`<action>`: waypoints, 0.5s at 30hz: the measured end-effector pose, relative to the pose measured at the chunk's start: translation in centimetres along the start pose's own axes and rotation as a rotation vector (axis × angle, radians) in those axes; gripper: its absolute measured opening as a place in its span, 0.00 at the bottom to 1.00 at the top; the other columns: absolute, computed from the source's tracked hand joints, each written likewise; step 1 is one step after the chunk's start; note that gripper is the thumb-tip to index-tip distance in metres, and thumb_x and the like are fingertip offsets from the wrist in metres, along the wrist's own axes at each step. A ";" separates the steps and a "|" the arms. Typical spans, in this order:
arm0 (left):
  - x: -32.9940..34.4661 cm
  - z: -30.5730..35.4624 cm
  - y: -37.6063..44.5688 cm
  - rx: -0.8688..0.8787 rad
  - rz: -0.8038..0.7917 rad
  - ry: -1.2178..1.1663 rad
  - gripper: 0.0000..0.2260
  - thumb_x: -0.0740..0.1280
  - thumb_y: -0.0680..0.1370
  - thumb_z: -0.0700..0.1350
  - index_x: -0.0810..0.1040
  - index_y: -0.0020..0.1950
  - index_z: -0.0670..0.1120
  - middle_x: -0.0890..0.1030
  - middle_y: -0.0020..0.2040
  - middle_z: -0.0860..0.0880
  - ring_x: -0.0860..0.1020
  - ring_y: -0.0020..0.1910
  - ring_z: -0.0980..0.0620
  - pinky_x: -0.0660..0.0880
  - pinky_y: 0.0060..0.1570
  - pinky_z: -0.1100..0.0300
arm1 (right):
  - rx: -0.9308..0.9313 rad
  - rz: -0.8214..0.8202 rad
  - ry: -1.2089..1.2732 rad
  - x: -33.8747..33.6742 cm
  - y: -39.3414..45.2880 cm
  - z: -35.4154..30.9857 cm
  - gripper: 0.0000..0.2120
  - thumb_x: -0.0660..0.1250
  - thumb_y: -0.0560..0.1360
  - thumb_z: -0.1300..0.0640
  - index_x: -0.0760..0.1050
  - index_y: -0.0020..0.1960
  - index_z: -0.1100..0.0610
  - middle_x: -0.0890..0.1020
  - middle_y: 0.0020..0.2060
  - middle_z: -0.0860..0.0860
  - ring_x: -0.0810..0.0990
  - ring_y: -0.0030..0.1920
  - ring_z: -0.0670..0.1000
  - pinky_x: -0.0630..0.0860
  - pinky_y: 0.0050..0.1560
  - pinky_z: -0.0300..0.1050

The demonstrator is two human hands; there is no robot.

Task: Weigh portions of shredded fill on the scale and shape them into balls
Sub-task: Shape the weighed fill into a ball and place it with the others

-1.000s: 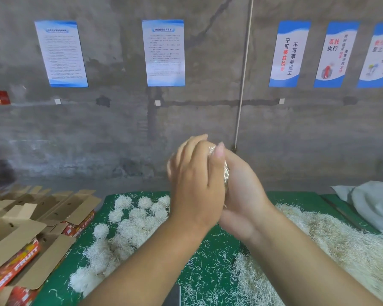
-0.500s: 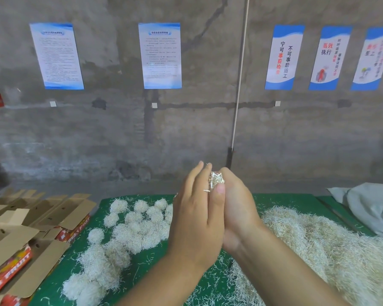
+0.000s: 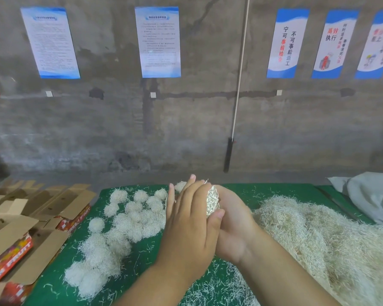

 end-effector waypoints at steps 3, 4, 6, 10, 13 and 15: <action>0.3 -0.9 -0.8 -0.047 0.021 -0.090 0.20 0.49 0.87 0.57 0.72 0.71 0.50 0.72 0.68 0.57 0.70 0.70 0.57 0.65 0.72 0.57 | -0.039 0.053 -0.049 -1.3 0.8 1.8 0.12 0.60 0.86 0.53 0.76 0.55 0.60 0.78 0.51 0.57 0.78 0.56 0.57 0.66 0.75 0.50; 0.4 -1.2 -1.0 -0.061 0.023 -0.115 0.17 0.51 0.87 0.56 0.73 0.68 0.51 0.72 0.64 0.58 0.72 0.65 0.58 0.69 0.66 0.58 | -0.054 0.078 -0.059 -1.7 1.0 2.3 0.11 0.60 0.86 0.52 0.74 0.58 0.60 0.77 0.52 0.57 0.74 0.59 0.58 0.62 0.78 0.51; 0.6 -1.7 -1.3 -0.085 0.023 -0.126 0.10 0.55 0.85 0.53 0.74 0.60 0.52 0.73 0.56 0.59 0.74 0.56 0.56 0.74 0.56 0.55 | -0.069 0.095 -0.074 -2.3 1.2 3.2 0.10 0.62 0.85 0.51 0.70 0.60 0.58 0.75 0.51 0.56 0.69 0.61 0.57 0.63 0.74 0.50; 1.6 -2.4 -2.3 -0.171 -0.006 -0.175 0.06 0.57 0.80 0.50 0.70 0.46 0.52 0.71 0.45 0.58 0.73 0.45 0.55 0.73 0.45 0.53 | 0.045 0.135 0.016 -4.2 1.3 5.1 0.18 0.59 0.86 0.46 0.78 0.50 0.58 0.79 0.42 0.56 0.82 0.44 0.56 0.75 0.55 0.51; 2.7 -2.8 -3.5 -0.225 -0.059 -0.240 0.06 0.56 0.76 0.49 0.64 0.39 0.54 0.68 0.38 0.58 0.70 0.39 0.56 0.68 0.37 0.55 | 0.098 0.180 0.095 -5.9 1.5 6.4 0.27 0.58 0.85 0.43 0.82 0.41 0.61 0.81 0.38 0.59 0.85 0.37 0.59 0.76 0.47 0.55; 3.5 -3.1 -4.4 -0.250 -0.117 -0.264 0.05 0.54 0.75 0.49 0.63 0.39 0.52 0.67 0.37 0.57 0.68 0.37 0.55 0.66 0.35 0.54 | 0.110 0.205 0.111 -6.9 1.7 7.2 0.28 0.58 0.85 0.42 0.81 0.39 0.60 0.81 0.38 0.59 0.85 0.37 0.59 0.76 0.46 0.55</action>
Point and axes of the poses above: each hand's wrist, its own y-axis towards the middle knuckle, its own x-axis out of the palm, z = x × y, the point moved 3 cm from there along y, towards the middle knuckle
